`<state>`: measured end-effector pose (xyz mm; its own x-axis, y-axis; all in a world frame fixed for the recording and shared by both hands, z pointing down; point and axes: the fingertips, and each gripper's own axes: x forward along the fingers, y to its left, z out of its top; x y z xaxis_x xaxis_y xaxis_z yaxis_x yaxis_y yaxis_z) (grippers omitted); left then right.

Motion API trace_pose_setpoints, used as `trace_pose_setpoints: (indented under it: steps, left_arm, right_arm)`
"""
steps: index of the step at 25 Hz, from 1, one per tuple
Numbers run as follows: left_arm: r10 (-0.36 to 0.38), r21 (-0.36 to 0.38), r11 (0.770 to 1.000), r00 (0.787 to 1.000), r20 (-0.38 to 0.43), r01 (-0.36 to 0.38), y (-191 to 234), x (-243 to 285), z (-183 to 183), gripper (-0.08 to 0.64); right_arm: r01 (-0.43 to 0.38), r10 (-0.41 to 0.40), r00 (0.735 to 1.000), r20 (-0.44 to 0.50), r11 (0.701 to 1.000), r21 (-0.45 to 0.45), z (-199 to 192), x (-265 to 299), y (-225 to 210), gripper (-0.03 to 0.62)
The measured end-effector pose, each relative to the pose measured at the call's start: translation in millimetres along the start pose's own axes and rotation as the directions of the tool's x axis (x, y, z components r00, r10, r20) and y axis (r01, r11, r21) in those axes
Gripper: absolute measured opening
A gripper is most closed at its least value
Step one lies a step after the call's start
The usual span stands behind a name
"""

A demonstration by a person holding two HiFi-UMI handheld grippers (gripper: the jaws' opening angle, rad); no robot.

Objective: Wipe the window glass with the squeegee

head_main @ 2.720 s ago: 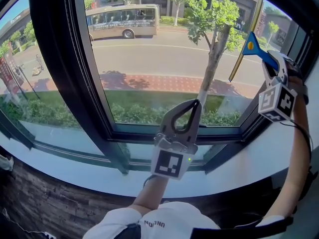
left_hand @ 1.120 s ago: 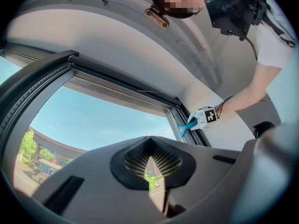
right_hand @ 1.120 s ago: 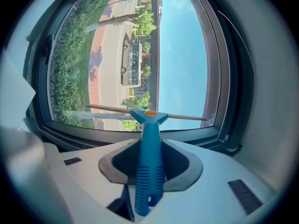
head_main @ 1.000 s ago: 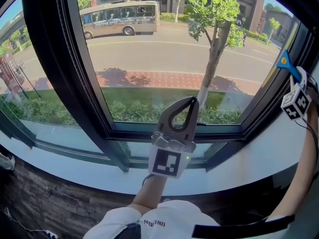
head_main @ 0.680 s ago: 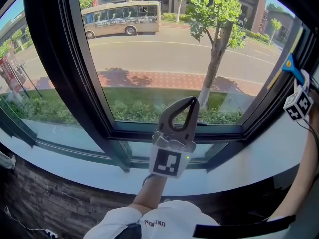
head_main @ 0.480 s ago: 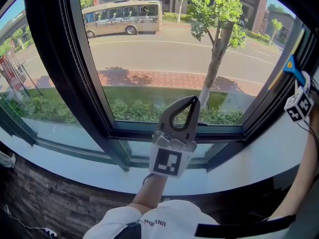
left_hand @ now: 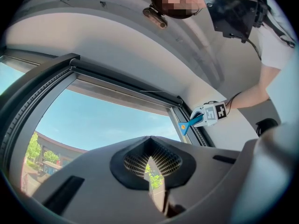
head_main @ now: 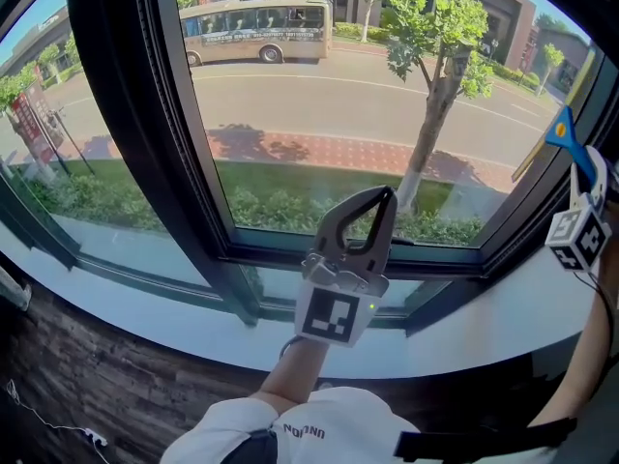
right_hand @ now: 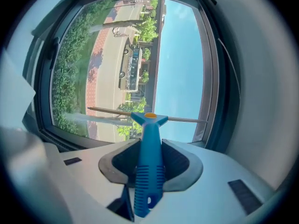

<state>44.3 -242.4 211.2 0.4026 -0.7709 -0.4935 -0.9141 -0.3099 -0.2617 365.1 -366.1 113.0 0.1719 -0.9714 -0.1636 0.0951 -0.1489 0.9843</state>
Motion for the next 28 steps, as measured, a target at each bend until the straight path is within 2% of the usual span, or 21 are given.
trace_pose_setpoints:
  steps: [4, 7, 11, 15, 18, 22, 24, 28]
  left_arm:
    - [0.022, -0.004, 1.0, 1.0, 0.002, -0.022, 5.8, -7.6, 4.4, -0.002]
    - [0.043, 0.012, 0.999, 0.999, -0.005, -0.043, 12.0, -15.2, 5.6, -0.002]
    - [0.081, 0.06, 0.995, 0.996, -0.03, -0.079, 25.7, -30.3, 12.1, -0.002]
    - [0.183, 0.015, 0.983, 0.983, -0.009, -0.183, 50.2, -52.7, 19.5, -0.002]
    - [0.258, 0.012, 0.966, 0.966, -0.015, -0.258, 71.8, -71.4, 20.4, -0.002]
    - [0.34, 0.061, 0.939, 0.94, -0.019, -0.339, 103.8, -102.8, 29.6, -0.002]
    - [0.378, 0.069, 0.924, 0.926, -0.007, -0.376, 118.2, -115.0, 35.6, -0.002]
    - [0.424, 0.068, 0.903, 0.905, 0.017, -0.424, 131.4, -132.6, 43.7, -0.002]
  right_arm:
    - [0.046, -0.048, 0.983, 0.175, 0.999, 0.018, 78.8, -43.5, 3.7, 0.149]
    - [0.062, -0.075, 0.945, 0.319, 0.997, 0.052, 144.0, -77.9, 7.8, 0.149]
    - [0.042, -0.083, 0.862, 0.5, 0.995, 0.093, 225.4, -116.1, 17.4, 0.149]
    - [-0.016, -0.072, 0.768, 0.637, 0.991, 0.13, 298.5, -145.4, 25.9, 0.149]
    - [-0.03, -0.078, 0.709, 0.701, 0.99, 0.141, 347.5, -159.7, 34.8, 0.149]
    - [-0.05, -0.083, 0.641, 0.763, 0.988, 0.15, 412.7, -181.8, 43.2, 0.149]
    - [-0.054, -0.086, 0.625, 0.776, 0.987, 0.152, 441.1, -188.7, 45.0, 0.149]
    - [-0.064, -0.074, 0.62, 0.781, 0.987, 0.144, 479.0, -193.9, 54.9, 0.149]
